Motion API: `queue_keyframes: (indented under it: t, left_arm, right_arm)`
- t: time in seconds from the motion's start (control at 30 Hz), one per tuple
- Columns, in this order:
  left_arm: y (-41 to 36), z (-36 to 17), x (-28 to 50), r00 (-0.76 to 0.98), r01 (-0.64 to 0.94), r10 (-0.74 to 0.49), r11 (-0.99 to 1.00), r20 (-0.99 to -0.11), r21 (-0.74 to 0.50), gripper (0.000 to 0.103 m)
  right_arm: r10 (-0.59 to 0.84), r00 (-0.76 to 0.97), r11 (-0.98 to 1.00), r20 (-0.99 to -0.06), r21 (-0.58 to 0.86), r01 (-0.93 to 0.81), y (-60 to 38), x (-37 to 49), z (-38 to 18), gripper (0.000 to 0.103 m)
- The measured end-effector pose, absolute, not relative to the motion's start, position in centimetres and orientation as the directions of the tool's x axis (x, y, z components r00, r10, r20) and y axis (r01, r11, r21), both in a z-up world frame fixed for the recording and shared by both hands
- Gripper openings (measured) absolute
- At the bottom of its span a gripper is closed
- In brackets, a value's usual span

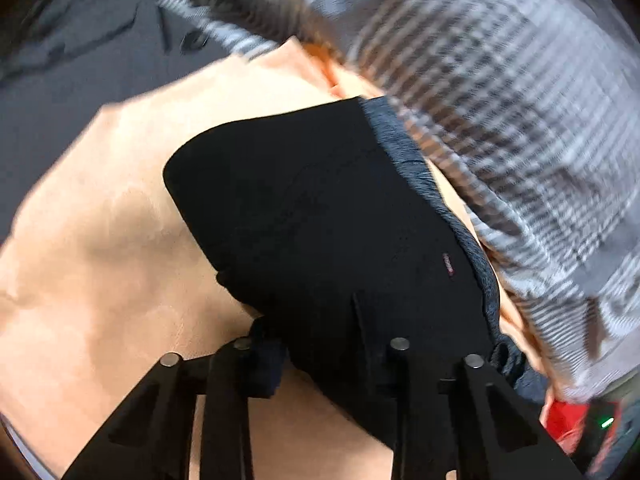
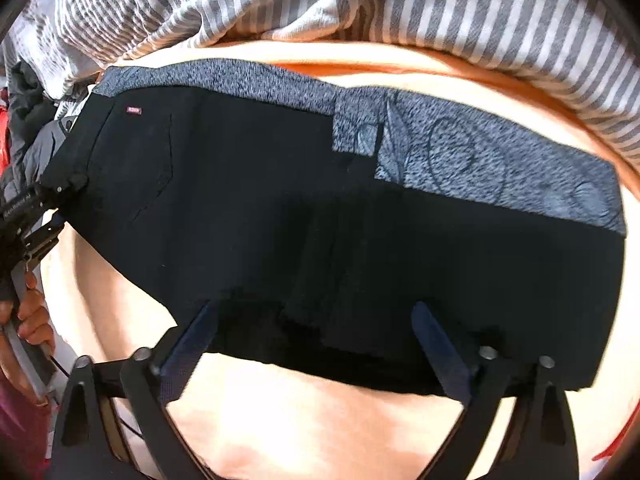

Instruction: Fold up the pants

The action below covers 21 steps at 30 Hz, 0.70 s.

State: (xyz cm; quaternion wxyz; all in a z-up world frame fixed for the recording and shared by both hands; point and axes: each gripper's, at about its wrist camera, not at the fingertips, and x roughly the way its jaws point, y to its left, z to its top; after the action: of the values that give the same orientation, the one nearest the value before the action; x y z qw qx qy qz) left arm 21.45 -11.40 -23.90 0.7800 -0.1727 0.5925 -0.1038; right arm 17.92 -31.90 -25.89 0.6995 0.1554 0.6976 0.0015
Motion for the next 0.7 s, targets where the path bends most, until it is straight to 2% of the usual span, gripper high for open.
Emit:
queue_keyframes:
  t: [0.17,0.3,0.43,0.7]
  left_arm:
    - [-14.3,-21.0,20.2,0.353,0.109,-0.269,0.963,-0.896,-0.246,0.028]
    - [-15.6,-19.8,19.4,0.395,0.206,-0.23,0.966,-0.889,-0.158,0.028]
    - [-16.1,-19.3,19.1,0.415,0.257,-0.209,0.961,-0.885,-0.106,0.028]
    - [-17.1,-18.6,18.4,0.445,0.331,-0.194,0.943,-0.874,-0.041,0.028]
  right_arm:
    - [0.272,0.056,0.941,-0.961,0.277,0.192,-32.2,20.7,-22.4,0.094]
    - [0.383,0.072,0.902,-0.921,0.389,0.188,-31.7,25.2,-19.8,0.094]
    - [0.47,0.02,0.874,-0.882,0.468,0.13,-29.0,30.8,-18.4,0.094]
    - [0.521,-0.087,0.85,-0.849,0.526,-0.036,-18.9,39.1,-16.2,0.095]
